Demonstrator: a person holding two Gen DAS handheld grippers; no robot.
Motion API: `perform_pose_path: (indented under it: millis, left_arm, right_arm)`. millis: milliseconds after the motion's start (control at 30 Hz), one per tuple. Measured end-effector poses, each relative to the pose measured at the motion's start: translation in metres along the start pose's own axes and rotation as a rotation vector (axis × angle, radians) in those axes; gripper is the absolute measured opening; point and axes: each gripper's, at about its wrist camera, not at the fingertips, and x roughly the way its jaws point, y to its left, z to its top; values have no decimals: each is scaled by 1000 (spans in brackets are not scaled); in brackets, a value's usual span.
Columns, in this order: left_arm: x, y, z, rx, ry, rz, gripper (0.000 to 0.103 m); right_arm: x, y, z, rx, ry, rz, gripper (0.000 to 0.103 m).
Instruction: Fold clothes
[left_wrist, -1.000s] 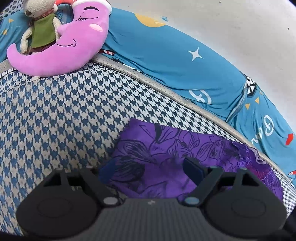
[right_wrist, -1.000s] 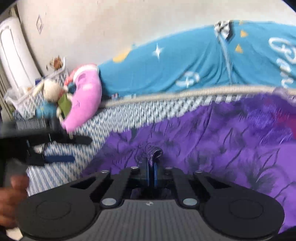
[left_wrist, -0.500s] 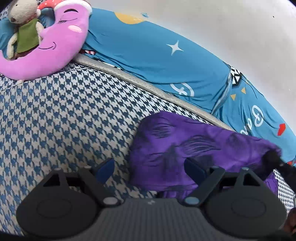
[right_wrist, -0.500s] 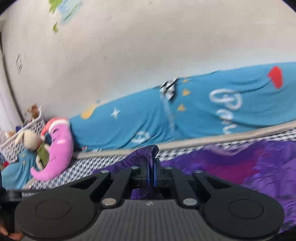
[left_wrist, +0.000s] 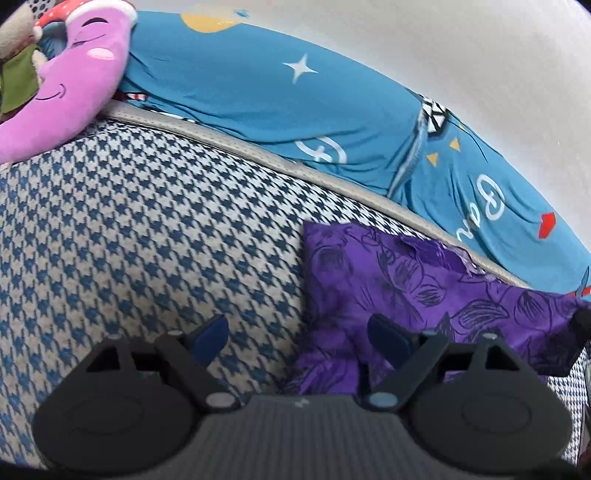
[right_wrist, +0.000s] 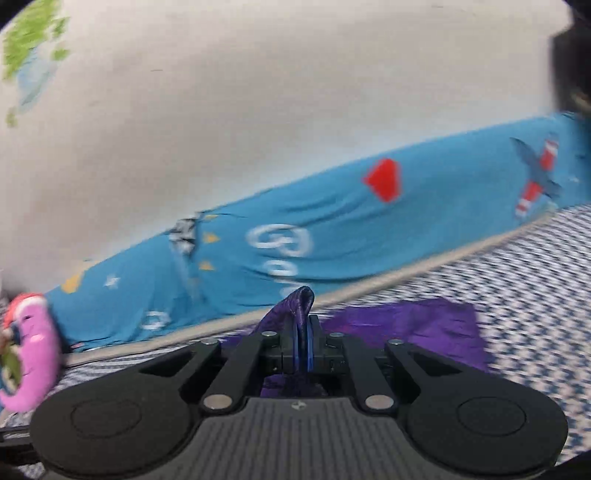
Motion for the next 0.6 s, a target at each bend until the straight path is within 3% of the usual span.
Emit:
perform_pose_path:
  millis: [100, 200, 400, 600]
  left_arm:
    - [4, -10, -1, 14, 14, -2, 86]
    - [6, -18, 0, 27, 22, -5, 86]
    - [11, -31, 1, 45, 26, 5, 86]
    - [19, -43, -2, 57, 35, 5, 87]
  right_arm:
    - [6, -18, -4, 49, 31, -47, 13]
    - [6, -30, -6, 84, 33, -82, 31]
    - [4, -40, -7, 83, 44, -78, 31]
    - [16, -55, -16, 101, 129, -63, 33]
